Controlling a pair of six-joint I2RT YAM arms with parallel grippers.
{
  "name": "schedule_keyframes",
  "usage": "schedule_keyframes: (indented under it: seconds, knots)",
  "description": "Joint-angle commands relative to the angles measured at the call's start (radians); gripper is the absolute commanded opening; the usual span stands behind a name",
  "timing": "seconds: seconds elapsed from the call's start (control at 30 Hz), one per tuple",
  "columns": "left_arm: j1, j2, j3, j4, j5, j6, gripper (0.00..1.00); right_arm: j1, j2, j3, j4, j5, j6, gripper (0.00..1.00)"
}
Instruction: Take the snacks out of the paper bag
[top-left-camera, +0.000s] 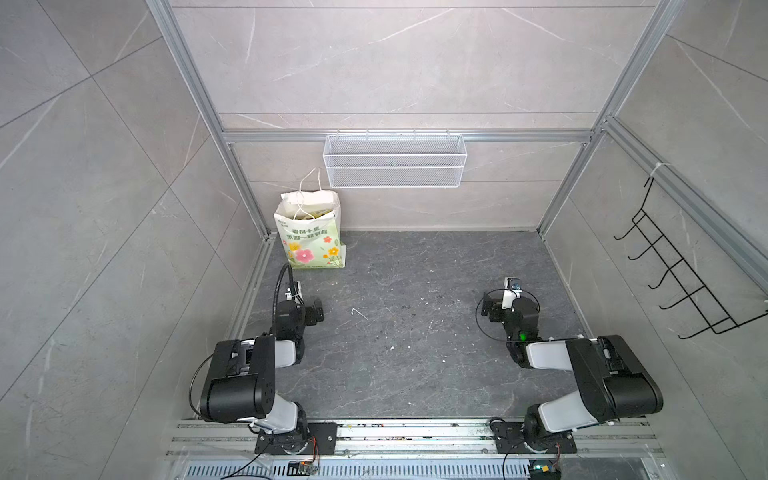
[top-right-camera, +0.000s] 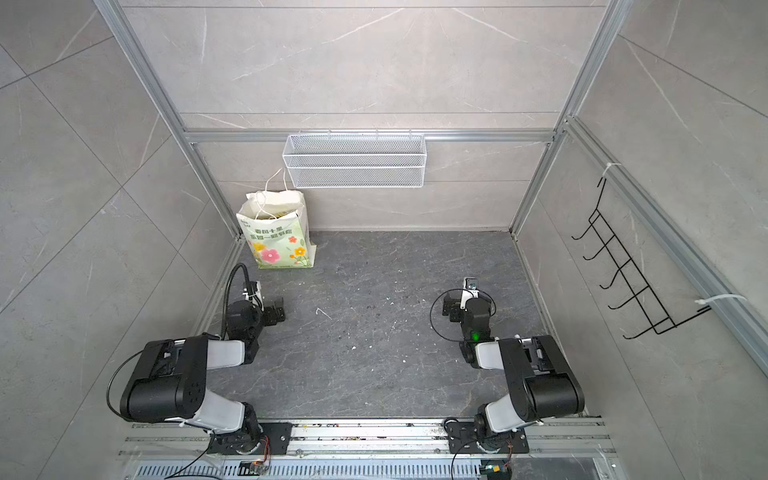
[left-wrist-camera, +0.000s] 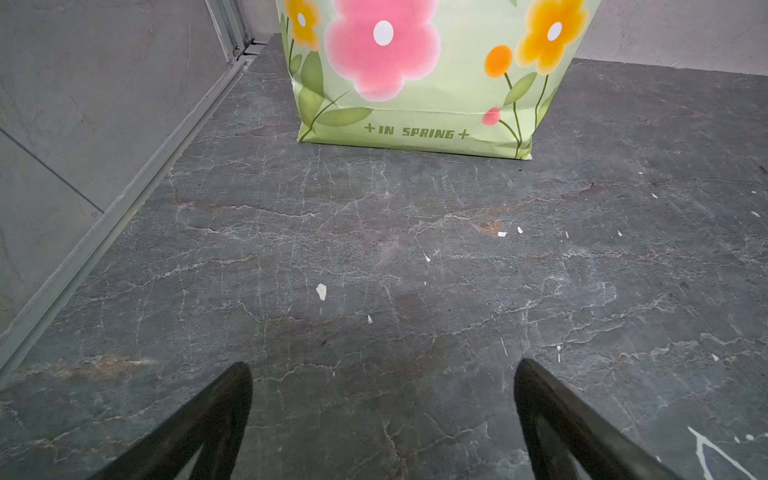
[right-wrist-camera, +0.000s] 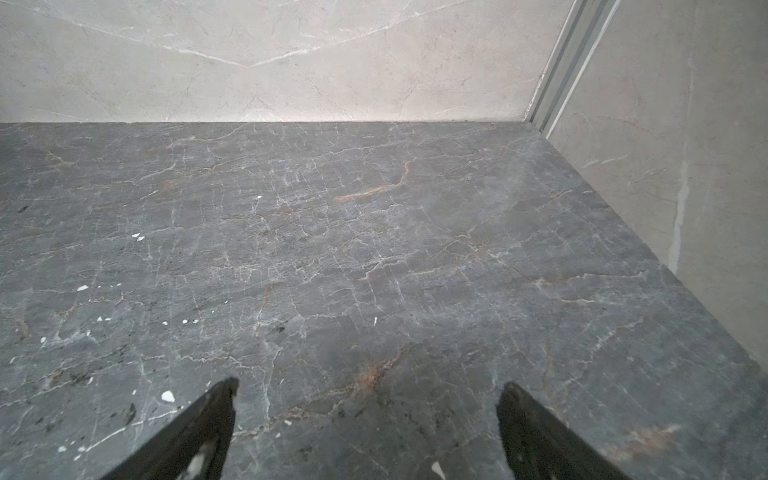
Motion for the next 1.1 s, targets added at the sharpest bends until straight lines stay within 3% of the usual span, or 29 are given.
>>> schedule_keyframes:
  seconds: [0.0,0.57,0.63,0.73,0.8,0.9,1.0,1.07]
  knots:
    - [-0.004,-0.011,0.013,0.031,0.020,0.007,1.00,-0.002,0.003,0.017,-0.007,-0.026,-0.009,0.99]
    - [0.008,-0.014,0.011,0.030,0.035,0.003,1.00,-0.002,0.001,0.017,-0.009,-0.024,-0.009,0.99]
    - [0.004,-0.032,0.009,0.040,0.048,0.012,1.00,0.004,-0.029,0.011,-0.008,0.059,0.017,0.99]
    - [-0.033,-0.224,0.004,-0.110,0.034,0.043,1.00,0.021,-0.219,0.057,-0.298,0.232,0.082,0.99]
    - [-0.101,-0.414,-0.001,-0.225,0.007,0.052,0.97,0.026,-0.344,0.149,-0.593,0.355,0.246,0.99]
    - [-0.214,-0.613,-0.009,-0.240,-0.090,0.057,0.96,0.029,-0.425,0.185,-0.622,0.237,0.267,0.93]
    - [-0.209,-0.672,0.066,-0.296,-0.240,0.047,0.92,0.041,-0.400,0.279,-0.671,0.079,0.278,0.84]
    - [-0.142,-0.647,0.144,-0.361,-0.309,0.011,0.83,0.064,-0.331,0.358,-0.699,0.025,0.289,0.81]
